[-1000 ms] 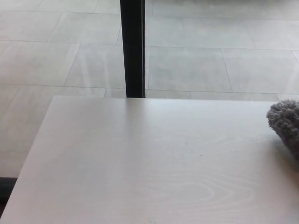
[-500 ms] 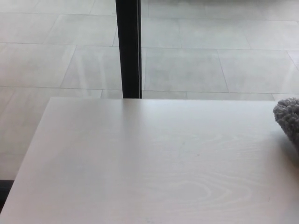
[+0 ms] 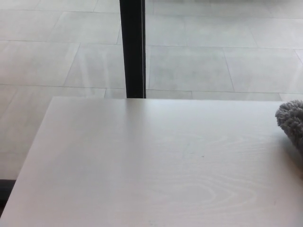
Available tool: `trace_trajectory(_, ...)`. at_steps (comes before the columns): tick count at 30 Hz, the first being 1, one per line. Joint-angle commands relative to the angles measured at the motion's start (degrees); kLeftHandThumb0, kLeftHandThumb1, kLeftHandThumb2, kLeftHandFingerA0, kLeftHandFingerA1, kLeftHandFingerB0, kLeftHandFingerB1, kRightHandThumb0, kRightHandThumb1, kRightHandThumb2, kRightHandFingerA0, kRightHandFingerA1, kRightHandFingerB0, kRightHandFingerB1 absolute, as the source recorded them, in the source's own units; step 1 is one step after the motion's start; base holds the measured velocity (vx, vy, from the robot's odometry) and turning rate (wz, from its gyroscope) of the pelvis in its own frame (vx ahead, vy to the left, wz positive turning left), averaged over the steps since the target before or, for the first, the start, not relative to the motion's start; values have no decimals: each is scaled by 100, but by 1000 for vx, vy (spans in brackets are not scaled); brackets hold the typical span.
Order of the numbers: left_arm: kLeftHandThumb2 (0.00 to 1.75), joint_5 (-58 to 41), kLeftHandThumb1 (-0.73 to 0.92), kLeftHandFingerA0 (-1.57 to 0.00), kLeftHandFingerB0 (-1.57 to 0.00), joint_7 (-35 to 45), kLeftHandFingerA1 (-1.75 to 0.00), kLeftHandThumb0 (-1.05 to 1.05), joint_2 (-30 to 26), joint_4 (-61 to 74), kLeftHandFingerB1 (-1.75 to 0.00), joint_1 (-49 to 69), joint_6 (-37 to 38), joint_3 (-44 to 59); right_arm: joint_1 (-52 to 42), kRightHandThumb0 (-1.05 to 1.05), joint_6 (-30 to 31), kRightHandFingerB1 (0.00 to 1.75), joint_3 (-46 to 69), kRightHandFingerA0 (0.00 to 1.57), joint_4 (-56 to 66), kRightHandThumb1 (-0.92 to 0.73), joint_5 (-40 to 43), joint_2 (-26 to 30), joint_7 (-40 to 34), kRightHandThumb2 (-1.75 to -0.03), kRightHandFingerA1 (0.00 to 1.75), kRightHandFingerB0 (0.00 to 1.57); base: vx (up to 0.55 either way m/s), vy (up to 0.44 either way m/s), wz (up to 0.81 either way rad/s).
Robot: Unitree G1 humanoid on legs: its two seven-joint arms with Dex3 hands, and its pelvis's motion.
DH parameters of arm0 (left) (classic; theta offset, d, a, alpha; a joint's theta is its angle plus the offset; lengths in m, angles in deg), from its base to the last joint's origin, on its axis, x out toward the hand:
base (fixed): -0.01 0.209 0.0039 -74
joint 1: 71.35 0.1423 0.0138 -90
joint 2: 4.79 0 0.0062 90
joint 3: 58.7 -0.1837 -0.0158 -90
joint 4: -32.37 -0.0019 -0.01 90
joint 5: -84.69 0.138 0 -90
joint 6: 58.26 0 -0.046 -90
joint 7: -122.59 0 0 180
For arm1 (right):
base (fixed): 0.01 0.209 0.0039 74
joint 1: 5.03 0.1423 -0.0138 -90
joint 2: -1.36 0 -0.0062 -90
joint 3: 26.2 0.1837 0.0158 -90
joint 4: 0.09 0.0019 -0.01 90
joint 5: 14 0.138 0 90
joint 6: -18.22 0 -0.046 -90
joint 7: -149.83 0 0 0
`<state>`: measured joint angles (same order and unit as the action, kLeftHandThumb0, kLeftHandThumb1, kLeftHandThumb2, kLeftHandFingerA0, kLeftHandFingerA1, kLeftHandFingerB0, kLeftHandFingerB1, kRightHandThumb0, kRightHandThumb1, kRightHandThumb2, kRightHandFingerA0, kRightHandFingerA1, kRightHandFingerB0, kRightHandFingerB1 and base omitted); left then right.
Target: The robot uses its right hand to pick up the duster kept in the middle of the desk and use it to wipe the desk by swiping its surface twice
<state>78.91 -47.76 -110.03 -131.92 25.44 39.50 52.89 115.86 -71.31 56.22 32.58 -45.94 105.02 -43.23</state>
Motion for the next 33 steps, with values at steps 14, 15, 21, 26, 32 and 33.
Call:
trace_trajectory(14, 58, -35, 60, -70, -70, 191, -58, -50, -218, 69, -53, 9, 132, 25, -2609, -105, -754, 17, 2580, 0, 3476, -65, 2240, 1578, 1898, -108, 27, 0, 0, 0, 0)
trace_trajectory(15, 58, -51, 61, -69, -69, 194, -57, -49, -204, 71, -52, 17, 109, 37, -3326, -81, -800, 39, 3550, 1, 3704, -54, 2469, 1400, 1521, -97, 40, 2, 0, 0, 0)
trace_trajectory(21, 58, -128, 59, -72, -71, 121, -60, -47, -147, -11, -52, 27, 21, 125, -4012, -63, -404, 65, 5414, 64, 3077, -64, 3395, 436, 700, -60, 122, 36, 0, 0, 0)
trace_trajectory(26, 58, -143, 61, -72, -68, 136, -60, -47, -147, -25, -49, 113, 13, 143, -4048, -61, -649, 71, 6072, 104, 1803, -61, 4038, -35, 546, -65, 167, 37, 0, 0, 0)
trace_trajectory(32, 59, -59, 63, -72, -65, 140, -59, -46, -180, -37, -49, 56, 17, 68, -3684, -62, -864, 75, 6687, 82, -179, -60, 4555, -31, 623, -65, 162, 32, 0, 0, 0)
trace_trajectory(33, 59, -191, 62, -71, -65, 170, -57, -44, -165, -67, -49, 20, -59, 198, -3656, -57, -804, 66, 6789, 70, -284, -47, 4649, -110, 699, -93, 109, 27, 0, 0, 0)
